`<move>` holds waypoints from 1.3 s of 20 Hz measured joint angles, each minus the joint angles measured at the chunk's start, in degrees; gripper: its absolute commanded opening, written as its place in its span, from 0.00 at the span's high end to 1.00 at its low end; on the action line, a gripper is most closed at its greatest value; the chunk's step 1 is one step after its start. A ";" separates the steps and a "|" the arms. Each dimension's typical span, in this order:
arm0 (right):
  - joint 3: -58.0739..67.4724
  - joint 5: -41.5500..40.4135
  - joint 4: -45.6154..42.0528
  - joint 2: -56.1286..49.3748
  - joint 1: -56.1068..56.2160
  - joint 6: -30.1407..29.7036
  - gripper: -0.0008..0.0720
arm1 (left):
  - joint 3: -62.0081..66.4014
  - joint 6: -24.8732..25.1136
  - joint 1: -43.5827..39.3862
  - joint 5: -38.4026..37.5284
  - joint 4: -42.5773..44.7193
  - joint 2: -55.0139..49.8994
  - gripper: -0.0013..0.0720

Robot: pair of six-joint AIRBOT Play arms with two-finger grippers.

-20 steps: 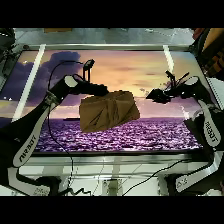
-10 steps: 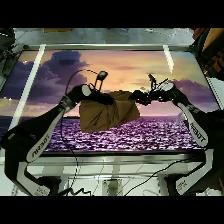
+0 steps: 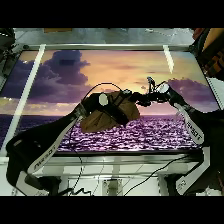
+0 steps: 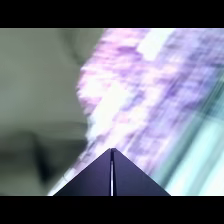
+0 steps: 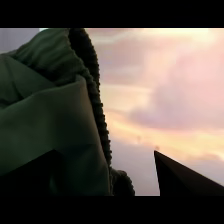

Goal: Fold the clothes and pants, and hang the long-sleeved shirts on hangers.

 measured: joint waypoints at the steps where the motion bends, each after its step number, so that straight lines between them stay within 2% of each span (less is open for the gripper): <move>1: 0.48 0.92 0.22 -0.61 0.00 0.02 0.05 | 0.00 0.20 -0.17 -1.03 -0.83 1.75 0.97; 5: 2.49 7.02 4.22 -4.11 0.26 -0.17 0.07 | 0.00 0.46 1.22 -3.23 -2.03 9.60 0.97; 6: 2.80 8.79 6.08 -5.09 0.52 -0.63 0.16 | 0.00 0.61 1.95 -3.48 -2.29 11.45 0.97; 8: 3.08 12.02 8.74 -6.78 1.62 -1.53 0.56 | 0.00 0.61 3.80 -3.76 -2.47 14.86 0.97; 9: 3.13 12.85 9.81 -7.41 2.36 -1.99 0.86 | 0.00 0.61 4.85 -3.91 -2.54 16.41 0.97; 10: 3.32 13.09 10.05 -7.82 3.26 -2.51 0.95 | 0.00 0.61 5.92 -4.02 -2.67 17.77 0.97; 17: 11.45 11.23 15.69 -4.20 4.46 -6.69 0.95 | 0.00 0.66 12.13 -4.15 -2.80 26.64 0.97; 22: 14.34 7.69 16.65 9.09 -2.29 -8.59 0.95 | 0.00 0.70 14.16 -3.65 -2.71 34.64 0.97; 26: 14.91 10.05 17.05 22.71 -12.96 -9.07 0.95 | 0.00 0.70 14.64 -2.97 -2.43 39.67 0.97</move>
